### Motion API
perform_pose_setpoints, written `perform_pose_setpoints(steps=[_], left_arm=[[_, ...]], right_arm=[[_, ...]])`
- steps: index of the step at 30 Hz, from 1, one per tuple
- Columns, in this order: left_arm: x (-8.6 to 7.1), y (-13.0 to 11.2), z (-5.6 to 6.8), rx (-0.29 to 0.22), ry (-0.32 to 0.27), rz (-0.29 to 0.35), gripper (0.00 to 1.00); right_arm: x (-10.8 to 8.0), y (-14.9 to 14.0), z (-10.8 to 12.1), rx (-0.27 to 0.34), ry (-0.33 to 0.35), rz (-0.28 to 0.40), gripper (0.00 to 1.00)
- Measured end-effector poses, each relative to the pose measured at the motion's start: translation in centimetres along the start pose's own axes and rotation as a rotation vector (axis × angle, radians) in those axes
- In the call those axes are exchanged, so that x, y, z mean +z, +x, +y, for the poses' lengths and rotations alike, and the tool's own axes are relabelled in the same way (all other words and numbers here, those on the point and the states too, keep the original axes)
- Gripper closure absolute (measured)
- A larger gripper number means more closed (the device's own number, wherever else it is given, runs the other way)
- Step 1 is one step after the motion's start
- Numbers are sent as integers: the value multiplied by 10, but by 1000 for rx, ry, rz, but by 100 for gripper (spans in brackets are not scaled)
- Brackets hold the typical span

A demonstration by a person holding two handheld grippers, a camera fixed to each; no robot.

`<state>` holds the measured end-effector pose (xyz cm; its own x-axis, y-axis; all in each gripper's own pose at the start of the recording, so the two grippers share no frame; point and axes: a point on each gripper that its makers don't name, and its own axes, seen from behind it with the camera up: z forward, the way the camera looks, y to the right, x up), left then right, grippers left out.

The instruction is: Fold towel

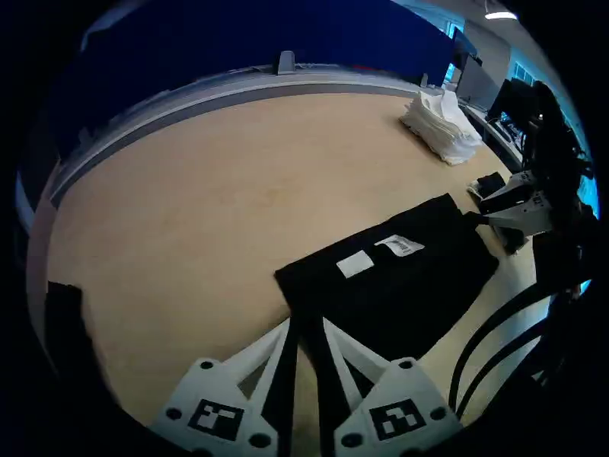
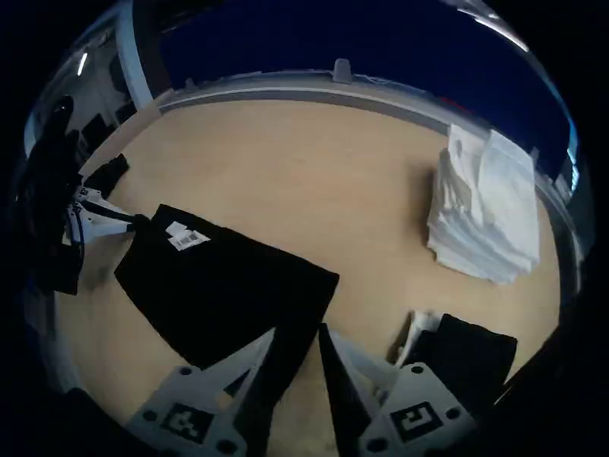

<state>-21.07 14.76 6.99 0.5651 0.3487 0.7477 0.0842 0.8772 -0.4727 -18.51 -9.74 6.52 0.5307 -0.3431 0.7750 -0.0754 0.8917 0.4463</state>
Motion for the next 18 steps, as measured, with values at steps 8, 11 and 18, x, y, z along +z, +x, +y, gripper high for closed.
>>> perform_pose_setpoints(steps=[8, 11, 18], left_arm=[[0, 7, -9, -2, 32, 20, 22], [-2, 10, -14, -6, 46, 32, 12], [-7, 19, -25, -13, 82, 64, 8]], right_arm=[[2, 5, 8, -18, -41, 18, 22], [1, 10, 12, -18, -62, 40, 6], [-3, 18, 18, -24, -91, 74, 0]])
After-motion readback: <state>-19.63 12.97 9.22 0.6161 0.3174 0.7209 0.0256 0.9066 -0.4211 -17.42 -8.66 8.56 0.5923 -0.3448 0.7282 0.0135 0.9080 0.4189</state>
